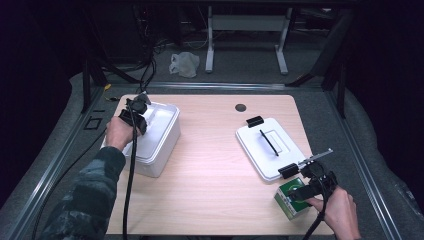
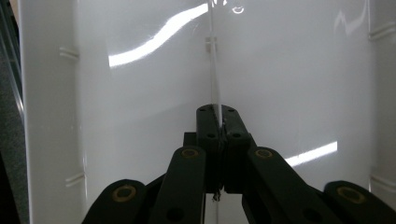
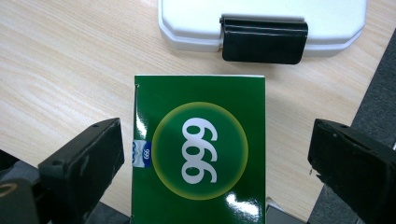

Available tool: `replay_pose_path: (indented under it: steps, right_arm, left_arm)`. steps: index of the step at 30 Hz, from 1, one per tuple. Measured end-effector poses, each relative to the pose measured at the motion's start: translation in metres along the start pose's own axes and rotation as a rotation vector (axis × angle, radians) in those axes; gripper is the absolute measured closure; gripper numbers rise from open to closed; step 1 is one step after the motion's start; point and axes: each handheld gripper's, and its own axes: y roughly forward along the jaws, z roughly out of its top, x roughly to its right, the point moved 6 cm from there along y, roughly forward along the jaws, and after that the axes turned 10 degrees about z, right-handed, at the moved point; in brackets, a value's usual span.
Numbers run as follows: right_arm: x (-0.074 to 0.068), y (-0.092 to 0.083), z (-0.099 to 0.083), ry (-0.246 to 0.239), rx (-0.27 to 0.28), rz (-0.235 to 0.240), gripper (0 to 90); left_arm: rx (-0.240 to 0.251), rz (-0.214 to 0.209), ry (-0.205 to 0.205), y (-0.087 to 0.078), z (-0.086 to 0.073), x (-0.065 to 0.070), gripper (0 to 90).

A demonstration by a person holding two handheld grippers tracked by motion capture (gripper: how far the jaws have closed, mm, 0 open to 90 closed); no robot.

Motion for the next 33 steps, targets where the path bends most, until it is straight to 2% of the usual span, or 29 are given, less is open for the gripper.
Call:
replay_pose_path:
  steps: [7,8,9,11,12,13,14,15,16,17,18,19,20,21,22,24,25,27,29,31,32,33]
  right_arm:
    - [0.000,0.000,0.000,-0.002,0.000,0.003,3.4]
    - [0.000,0.000,0.000,-0.002,-0.001,0.004,3.4]
    - [0.000,0.000,0.000,-0.002,-0.001,0.004,3.4]
    - [0.001,0.000,0.000,-0.004,-0.001,0.006,3.1]
    - [0.001,0.000,0.000,-0.004,-0.001,0.006,3.1]
    - [0.001,0.001,0.000,-0.011,-0.004,0.003,2.1]
    - [0.000,0.000,0.000,-0.010,-0.003,0.003,2.1]
    - [0.001,0.000,0.000,-0.011,0.000,0.003,2.0]
    - [0.000,0.000,0.000,-0.009,0.000,0.006,1.8]
    - [0.000,0.000,0.000,-0.009,0.000,0.006,1.8]
    - [0.000,-0.001,0.001,-0.012,0.003,0.005,1.8]
    - [0.000,-0.001,0.001,-0.012,0.003,0.005,1.8]
    - [0.000,0.000,0.001,-0.012,0.004,0.003,1.9]
    - [0.000,0.000,0.001,-0.012,0.004,0.003,1.9]
    - [0.000,0.000,0.001,-0.012,0.003,0.002,2.0]
    - [0.000,0.000,0.001,-0.012,0.002,0.003,2.3]
    - [0.000,0.000,0.001,-0.012,0.002,0.003,2.3]
    - [0.000,0.001,0.000,-0.012,0.000,0.005,2.1]
    - [0.000,0.000,0.000,-0.013,0.001,0.006,2.1]
    - [0.000,0.000,0.000,-0.012,0.001,0.005,2.1]
    - [0.000,0.001,0.000,-0.013,0.001,0.006,2.1]
    - [0.000,0.001,0.000,-0.013,0.001,0.006,2.1]
  left_arm:
    - [0.000,-0.025,0.045,-0.002,-0.005,0.001,89.1]
    - [0.005,-0.035,0.063,-0.003,-0.007,0.001,89.2]
    - [0.005,-0.035,0.063,-0.003,-0.007,0.001,89.2]
    - [0.015,-0.058,0.101,-0.005,-0.011,0.003,89.3]
    - [0.015,-0.058,0.101,-0.005,-0.011,0.003,89.3]
    - [0.020,-0.058,0.117,-0.006,-0.012,0.004,89.3]
    - [0.032,-0.061,0.148,-0.007,-0.015,0.006,89.3]
    - [0.032,-0.061,0.148,-0.007,-0.015,0.006,89.3]
    - [0.041,-0.070,0.172,-0.009,-0.017,0.009,89.3]
    - [0.041,-0.070,0.172,-0.009,-0.017,0.009,89.3]
    - [0.052,-0.082,0.208,-0.011,-0.019,0.013,89.3]
    - [0.052,-0.082,0.208,-0.011,-0.019,0.013,89.3]
    - [0.067,-0.097,0.249,-0.013,-0.021,0.018,89.3]
    - [0.067,-0.097,0.249,-0.013,-0.021,0.018,89.4]
    - [0.073,-0.100,0.267,-0.014,-0.022,0.020,89.4]
    - [0.088,-0.124,0.327,-0.017,-0.025,0.027,89.4]
    - [0.088,-0.124,0.327,-0.017,-0.025,0.027,89.4]
    - [0.100,-0.137,0.365,-0.019,-0.025,0.034,89.4]
    - [0.104,-0.146,0.378,-0.020,-0.025,0.036,89.4]
    - [0.115,-0.153,0.419,-0.022,-0.026,0.042,89.4]
    - [0.122,-0.162,0.457,-0.024,-0.026,0.048,89.4]
    - [0.122,-0.162,0.457,-0.024,-0.026,0.048,89.3]
